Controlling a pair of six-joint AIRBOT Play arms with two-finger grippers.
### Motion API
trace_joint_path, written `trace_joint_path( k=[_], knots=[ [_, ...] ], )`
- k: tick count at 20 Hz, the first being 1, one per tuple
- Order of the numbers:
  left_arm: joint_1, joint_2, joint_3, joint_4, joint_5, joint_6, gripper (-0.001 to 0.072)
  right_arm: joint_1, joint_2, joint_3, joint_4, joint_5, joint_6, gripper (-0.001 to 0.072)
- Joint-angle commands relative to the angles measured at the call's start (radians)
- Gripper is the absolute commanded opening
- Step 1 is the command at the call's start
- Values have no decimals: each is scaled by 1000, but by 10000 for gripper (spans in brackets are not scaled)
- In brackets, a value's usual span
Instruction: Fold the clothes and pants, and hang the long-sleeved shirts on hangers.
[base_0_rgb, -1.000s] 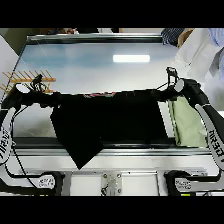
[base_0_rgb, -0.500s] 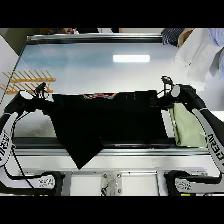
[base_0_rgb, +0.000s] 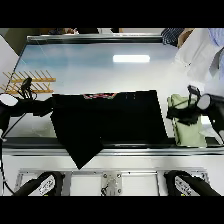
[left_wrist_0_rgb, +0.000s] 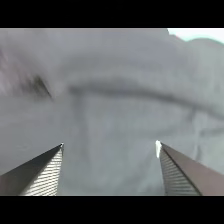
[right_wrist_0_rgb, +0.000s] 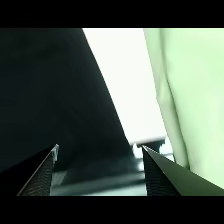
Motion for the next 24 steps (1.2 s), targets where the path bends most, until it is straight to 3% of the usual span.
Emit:
trace_joint_path(
  k=[1,3,7,12,13,15,16,20,24],
  knots=[
    [-74,109,-152,1,40,-33,611,-50,111,-252,6,-47,245,568],
    [-105,129,-199,0,63,-51,611,-49,124,-352,89,-144,303,568],
    [-146,132,-217,-1,53,-51,611,-47,118,-449,275,-385,291,565],
    [-145,132,-217,1,50,-70,610,53,74,-454,291,-586,292,551],
    [-137,132,-217,2,44,-76,611,82,64,-453,291,-615,291,484],
    [-98,134,-217,35,-11,-122,611,119,54,-453,290,-632,291,73],
    [-79,146,-224,114,-48,-175,611,126,54,-453,290,-632,291,14],
    [0,286,-388,344,-116,-335,610,126,54,-453,291,-629,264,14],
    [8,355,-502,232,-53,-359,610,126,54,-452,291,-628,264,14]
  ],
)
